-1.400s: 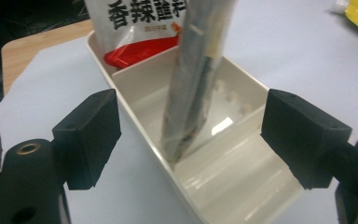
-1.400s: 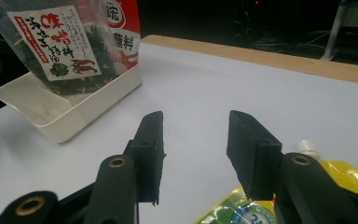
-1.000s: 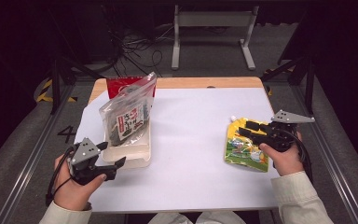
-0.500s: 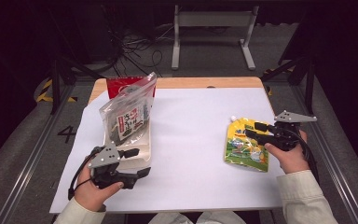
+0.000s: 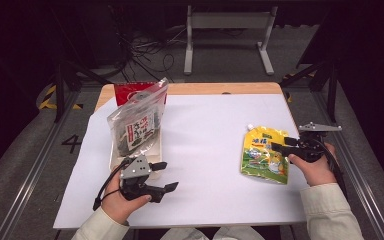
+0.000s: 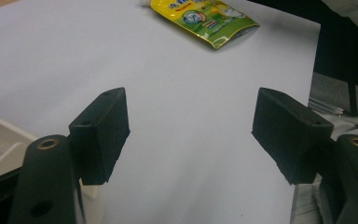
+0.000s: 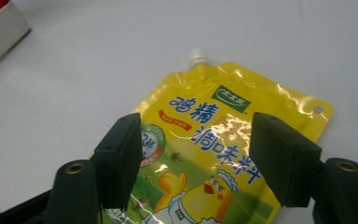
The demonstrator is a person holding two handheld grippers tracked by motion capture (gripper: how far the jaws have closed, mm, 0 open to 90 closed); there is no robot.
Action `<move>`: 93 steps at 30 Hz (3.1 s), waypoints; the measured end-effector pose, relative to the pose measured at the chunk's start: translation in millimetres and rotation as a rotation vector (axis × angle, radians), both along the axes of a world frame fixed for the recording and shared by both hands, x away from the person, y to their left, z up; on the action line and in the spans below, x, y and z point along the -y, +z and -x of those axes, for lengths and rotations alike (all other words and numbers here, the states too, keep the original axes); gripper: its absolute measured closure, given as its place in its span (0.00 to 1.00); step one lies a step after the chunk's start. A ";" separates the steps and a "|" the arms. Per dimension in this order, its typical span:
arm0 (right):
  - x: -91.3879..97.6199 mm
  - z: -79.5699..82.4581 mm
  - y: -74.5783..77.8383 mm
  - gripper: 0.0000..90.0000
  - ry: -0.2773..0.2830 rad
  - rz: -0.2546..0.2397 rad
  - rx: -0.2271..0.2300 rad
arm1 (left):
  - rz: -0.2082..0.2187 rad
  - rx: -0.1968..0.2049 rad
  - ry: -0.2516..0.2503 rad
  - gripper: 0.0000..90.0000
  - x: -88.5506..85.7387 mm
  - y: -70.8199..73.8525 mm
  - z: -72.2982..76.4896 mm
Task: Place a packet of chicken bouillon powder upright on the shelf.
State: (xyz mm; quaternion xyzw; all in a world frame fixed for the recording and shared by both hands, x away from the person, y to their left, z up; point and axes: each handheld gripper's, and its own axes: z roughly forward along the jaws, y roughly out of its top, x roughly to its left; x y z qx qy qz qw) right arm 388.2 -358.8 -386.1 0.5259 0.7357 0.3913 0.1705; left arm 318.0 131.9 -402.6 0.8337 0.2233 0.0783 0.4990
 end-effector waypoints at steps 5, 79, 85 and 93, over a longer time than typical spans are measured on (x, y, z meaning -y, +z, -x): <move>6.1 -5.0 -8.8 0.33 -0.051 0.017 -0.047 | 0.002 -0.008 0.015 0.31 0.8 -9.3 -6.9; -24.2 9.8 3.3 0.91 0.041 0.171 0.059 | 0.010 -0.028 0.048 0.28 6.5 -14.8 -11.4; -29.4 19.5 17.7 0.92 0.071 0.187 0.135 | 0.014 -0.044 0.064 0.27 7.9 -13.4 -13.0; -42.1 27.6 29.3 0.92 0.128 0.173 0.182 | 0.023 -0.072 0.071 0.26 15.6 -12.3 -17.0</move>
